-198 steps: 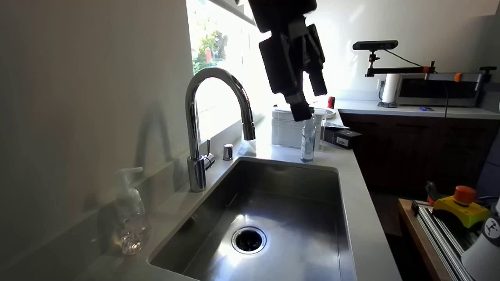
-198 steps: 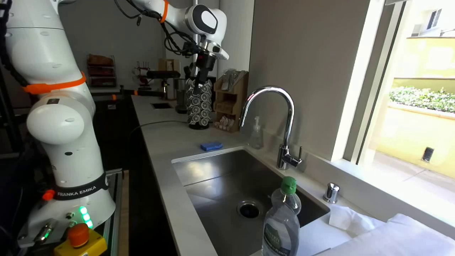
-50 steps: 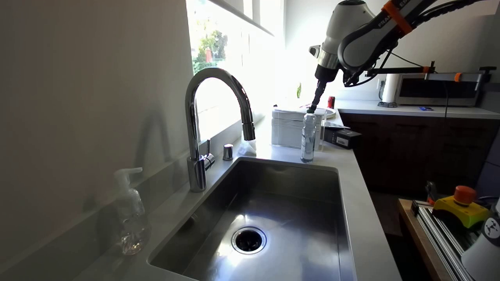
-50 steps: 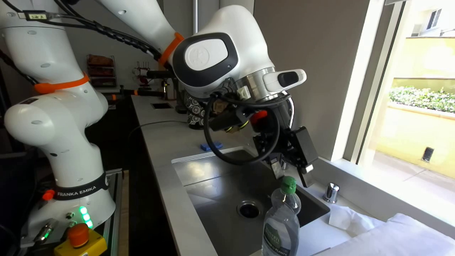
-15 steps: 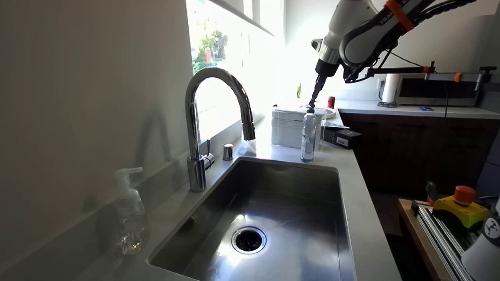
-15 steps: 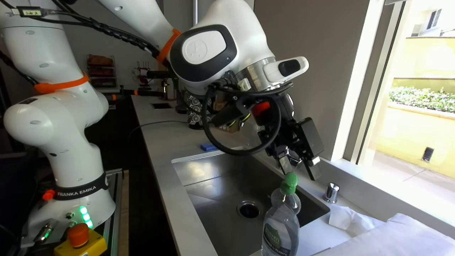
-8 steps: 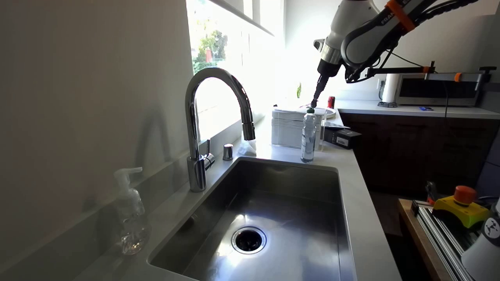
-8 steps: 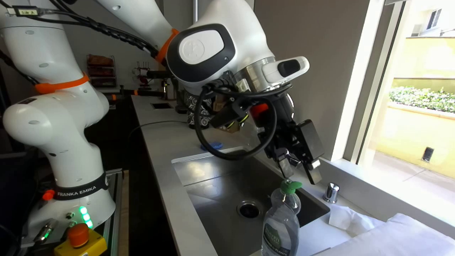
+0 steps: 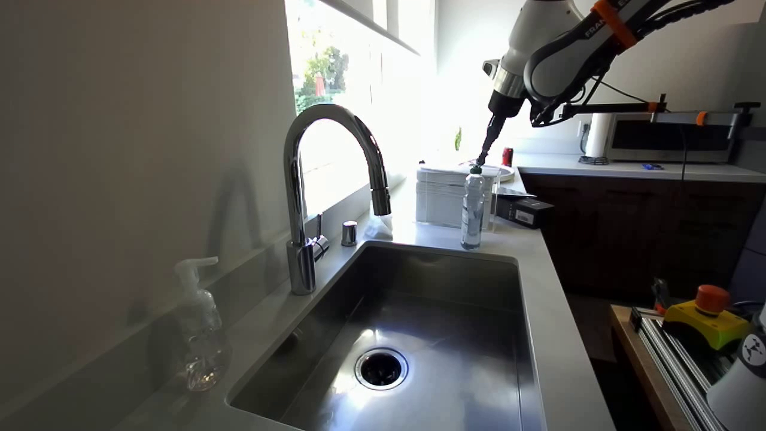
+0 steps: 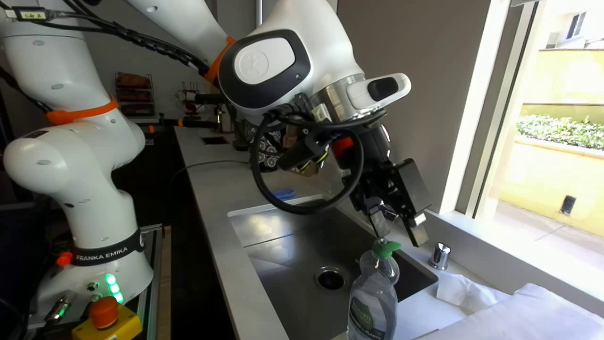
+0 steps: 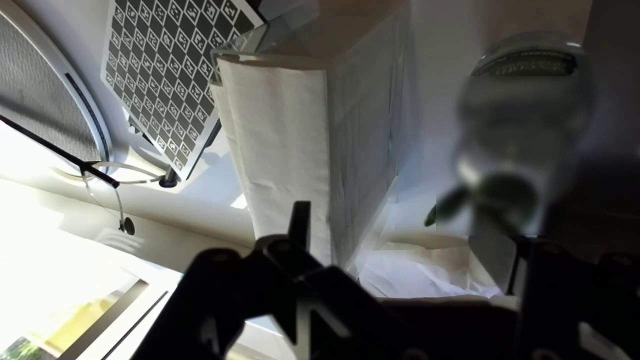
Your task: Open the cap of the bottle
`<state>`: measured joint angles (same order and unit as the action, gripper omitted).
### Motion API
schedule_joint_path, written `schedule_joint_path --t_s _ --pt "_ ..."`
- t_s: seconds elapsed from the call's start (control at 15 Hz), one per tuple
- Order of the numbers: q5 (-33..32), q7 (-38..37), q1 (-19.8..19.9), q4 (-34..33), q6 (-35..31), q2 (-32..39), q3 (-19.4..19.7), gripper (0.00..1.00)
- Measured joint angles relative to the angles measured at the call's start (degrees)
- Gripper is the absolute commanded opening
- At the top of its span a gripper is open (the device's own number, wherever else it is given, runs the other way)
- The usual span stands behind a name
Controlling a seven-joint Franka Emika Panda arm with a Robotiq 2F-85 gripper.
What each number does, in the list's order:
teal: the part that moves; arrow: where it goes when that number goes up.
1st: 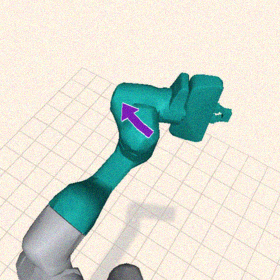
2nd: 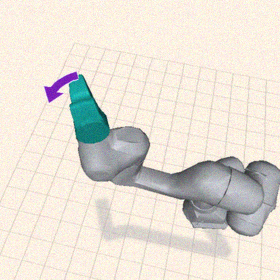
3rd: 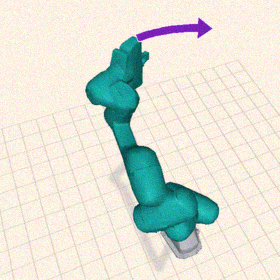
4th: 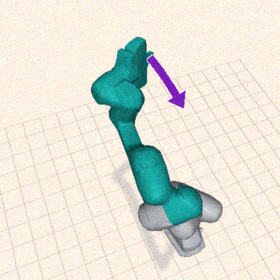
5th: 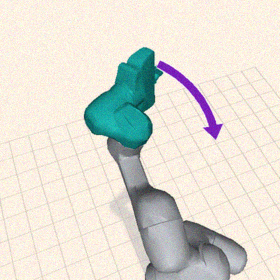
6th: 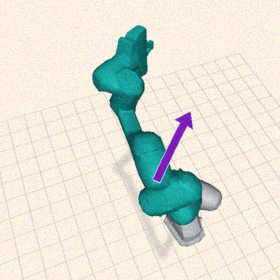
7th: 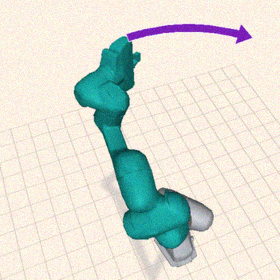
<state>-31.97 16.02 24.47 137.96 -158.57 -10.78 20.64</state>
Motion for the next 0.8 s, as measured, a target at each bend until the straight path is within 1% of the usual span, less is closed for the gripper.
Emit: schedule_joint_path --t_s 0.07,0.13,0.53,0.8 --pt "0.0 0.0 0.0 0.0 0.0 -0.1 0.0 0.96" --pt "0.0 0.0 0.0 0.0 0.0 -0.3 0.0 1.00" --pt "1.9 0.1 -0.6 0.2 0.0 -1.4 0.0 1.00" --pt "6.3 1.0 -1.3 0.5 0.3 -2.1 0.0 1.00"
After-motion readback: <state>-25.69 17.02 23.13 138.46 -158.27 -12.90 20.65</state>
